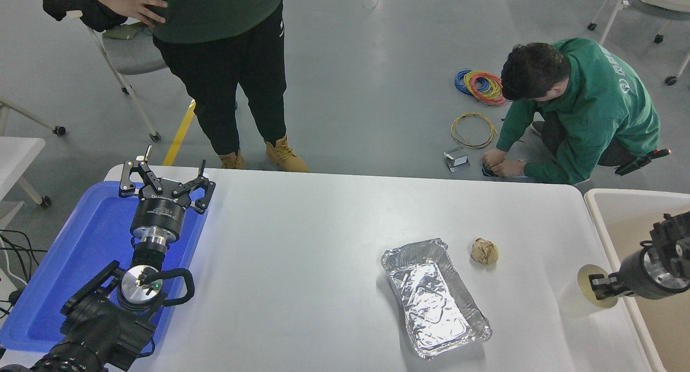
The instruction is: Pick up paper cup place in dustbin
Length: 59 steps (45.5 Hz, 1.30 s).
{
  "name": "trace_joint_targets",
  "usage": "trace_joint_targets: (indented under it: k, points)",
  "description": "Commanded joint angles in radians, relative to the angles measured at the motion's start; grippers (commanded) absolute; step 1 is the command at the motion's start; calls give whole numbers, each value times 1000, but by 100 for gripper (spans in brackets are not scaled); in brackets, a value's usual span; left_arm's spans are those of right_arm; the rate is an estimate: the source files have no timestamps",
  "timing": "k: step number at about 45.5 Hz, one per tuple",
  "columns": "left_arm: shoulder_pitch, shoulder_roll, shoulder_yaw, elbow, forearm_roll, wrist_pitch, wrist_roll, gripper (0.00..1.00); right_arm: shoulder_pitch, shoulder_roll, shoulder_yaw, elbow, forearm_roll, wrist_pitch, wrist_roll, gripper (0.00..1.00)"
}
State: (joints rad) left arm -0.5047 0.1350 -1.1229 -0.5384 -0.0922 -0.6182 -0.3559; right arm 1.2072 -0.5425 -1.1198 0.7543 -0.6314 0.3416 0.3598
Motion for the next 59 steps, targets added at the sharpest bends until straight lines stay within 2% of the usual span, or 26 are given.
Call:
trace_joint_targets:
  k: [1, 19, 43, 59]
  points:
    - [0, 0, 0, 0, 0, 0, 0, 100, 52, -10, 2, 14, -2, 4, 1, 0]
    - [0, 0, 0, 0, 0, 0, 0, 100, 400, -109, -48, 149, -21, 137, 1, 0]
    - [0, 0, 0, 0, 0, 0, 0, 100, 798, -148, -172, 218, -28, 352, 1, 0]
    - [0, 0, 0, 0, 0, 0, 0, 100, 1014, -148, -259, 295, -31, 419, 1, 0]
